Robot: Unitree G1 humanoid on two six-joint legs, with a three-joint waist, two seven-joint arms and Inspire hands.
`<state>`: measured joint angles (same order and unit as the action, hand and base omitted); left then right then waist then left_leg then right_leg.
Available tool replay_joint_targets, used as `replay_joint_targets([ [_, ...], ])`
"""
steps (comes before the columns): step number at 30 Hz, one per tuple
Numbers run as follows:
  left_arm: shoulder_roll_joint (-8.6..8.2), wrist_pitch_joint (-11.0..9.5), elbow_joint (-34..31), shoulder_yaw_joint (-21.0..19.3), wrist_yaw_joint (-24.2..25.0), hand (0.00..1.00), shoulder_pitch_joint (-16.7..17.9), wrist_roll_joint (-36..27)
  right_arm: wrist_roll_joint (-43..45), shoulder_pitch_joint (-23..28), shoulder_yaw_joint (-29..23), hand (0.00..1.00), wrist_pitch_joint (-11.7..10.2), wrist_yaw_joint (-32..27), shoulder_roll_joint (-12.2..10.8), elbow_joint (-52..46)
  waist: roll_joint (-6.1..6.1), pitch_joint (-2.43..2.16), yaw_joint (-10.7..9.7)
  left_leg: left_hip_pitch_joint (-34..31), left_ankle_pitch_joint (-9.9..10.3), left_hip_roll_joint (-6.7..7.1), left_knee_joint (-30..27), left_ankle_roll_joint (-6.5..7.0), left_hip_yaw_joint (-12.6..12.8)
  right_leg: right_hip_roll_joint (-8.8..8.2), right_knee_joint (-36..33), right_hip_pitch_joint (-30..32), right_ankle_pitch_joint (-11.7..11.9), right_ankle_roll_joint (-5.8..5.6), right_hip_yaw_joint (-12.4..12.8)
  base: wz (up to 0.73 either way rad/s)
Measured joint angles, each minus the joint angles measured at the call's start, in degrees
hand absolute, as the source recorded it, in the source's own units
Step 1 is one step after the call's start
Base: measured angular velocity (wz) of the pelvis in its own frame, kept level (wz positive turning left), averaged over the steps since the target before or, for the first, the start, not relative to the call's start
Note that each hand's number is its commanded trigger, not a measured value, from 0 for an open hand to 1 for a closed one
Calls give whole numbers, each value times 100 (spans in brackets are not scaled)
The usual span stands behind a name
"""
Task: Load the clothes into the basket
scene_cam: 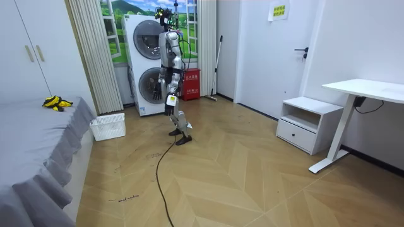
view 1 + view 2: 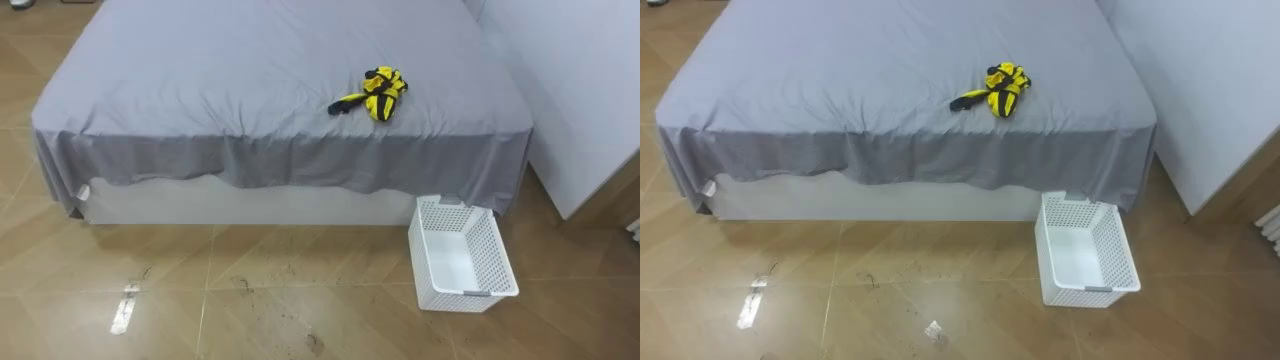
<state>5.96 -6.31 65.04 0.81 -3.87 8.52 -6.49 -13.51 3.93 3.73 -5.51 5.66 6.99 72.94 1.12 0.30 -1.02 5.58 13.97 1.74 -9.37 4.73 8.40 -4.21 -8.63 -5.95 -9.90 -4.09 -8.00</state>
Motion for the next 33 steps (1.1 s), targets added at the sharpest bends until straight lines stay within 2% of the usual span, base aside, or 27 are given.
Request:
replay_joint_targets([
  [7,-1,-2,141,-21,0,0,11,110,-128,42,-116,0,-18,23,0,47,-77,-5,-14,8,0,1,-3,-1,-18,1,9,-22,0,0,1,0],
  [15,-38,18,138,-174,-4,0,97,45,-259,50,-176,0,64,176,-4,97,-60,-10,-20,-7,20,-19,-57,-28,-44,19,-22,-2,-16,24,-75,1],
  [17,-33,47,130,-214,-2,0,77,17,-255,33,-167,0,149,171,-5,78,-55,-8,7,-123,148,-86,-309,-60,1,55,-94,74,-77,108,-88,-9],
  [18,-39,55,130,-306,19,0,75,-37,-237,23,-160,0,188,169,-10,56,-63,-4,56,-245,287,-170,-609,-114,45,108,-208,129,-130,161,-91,-19],
  [19,-31,81,100,-404,40,0,79,-91,-249,36,-158,0,187,169,-37,58,-65,-1,85,-410,417,-255,-965,-210,90,156,-333,184,-261,257,-196,-21],
  [20,-13,99,64,-426,44,0,81,-124,-249,39,-152,0,187,166,-63,58,-23,0,104,-493,455,-283,-1165,-259,104,154,-404,208,-321,268,-229,-18],
  [21,5,103,-2,-482,52,0,82,-252,-298,49,-133,0,186,145,-100,65,34,9,133,-681,481,-331,-1641,-297,98,162,-497,221,-369,250,-231,-11],
  [23,-6,105,-71,-499,55,0,66,-470,-449,29,-104,0,185,144,-82,56,12,14,117,-1112,474,-506,-2546,-307,137,255,-528,189,-572,385,-239,8],
  [24,-7,97,-73,-497,52,0,55,-495,-448,32,-115,0,184,143,-81,56,-4,11,74,-1282,434,-567,-2878,-361,134,277,-541,190,-609,405,-243,25],
  [25,-8,59,-84,-517,61,0,20,-580,-469,32,-149,0,187,134,-85,60,31,59,34,-1683,347,-620,-3496,-344,26,252,-629,143,-685,468,-191,25],
  [26,-37,-19,-86,-491,66,0,8,-835,-574,52,-150,0,185,90,-57,55,31,47,44,-1930,381,-465,-3263,-299,-12,179,-656,106,-753,467,-179,16],
  [27,-59,-53,-108,-452,70,0,-7,-955,-623,51,-141,0,192,56,-35,50,29,48,61,-2087,357,-373,-2965,-313,-11,131,-673,112,-800,442,-176,0],
  [28,-96,-110,-197,-344,86,0,-19,-1196,-651,47,-134,0,226,28,14,46,65,33,100,-2375,183,-217,-2178,-416,1,40,-693,128,-887,361,-137,-12],
  [29,-113,-151,-223,-303,87,0,-14,-1305,-647,52,-132,0,249,12,28,48,60,34,138,-2489,3,-158,-1699,-479,19,-1,-692,134,-914,347,-107,-34],
  [30,-146,-223,-237,-294,98,0,13,-1454,-646,79,-112,0,275,-22,35,51,53,33,217,-2638,-512,-125,-968,-496,35,-85,-685,77,-995,317,-76,-56],
  [31,-185,-282,-282,-341,102,0,60,-1479,-645,116,-104,0,319,-55,37,46,24,29,314,-2690,-904,-168,-568,-500,25,-155,-648,-17,-1070,258,-18,-58],
  [32,-199,-289,-318,-390,107,0,84,-1478,-631,133,-109,0,333,-60,37,46,53,4,312,-2702,-1102,-179,-476,-479,46,-188,-602,-74,-1102,237,16,-43],
  [33,-199,-298,-315,-472,119,0,101,-1475,-590,141,-129,0,383,-59,34,45,79,-23,274,-2724,-1456,-102,-468,-325,121,-301,-526,-189,-1176,194,58,-16],
])
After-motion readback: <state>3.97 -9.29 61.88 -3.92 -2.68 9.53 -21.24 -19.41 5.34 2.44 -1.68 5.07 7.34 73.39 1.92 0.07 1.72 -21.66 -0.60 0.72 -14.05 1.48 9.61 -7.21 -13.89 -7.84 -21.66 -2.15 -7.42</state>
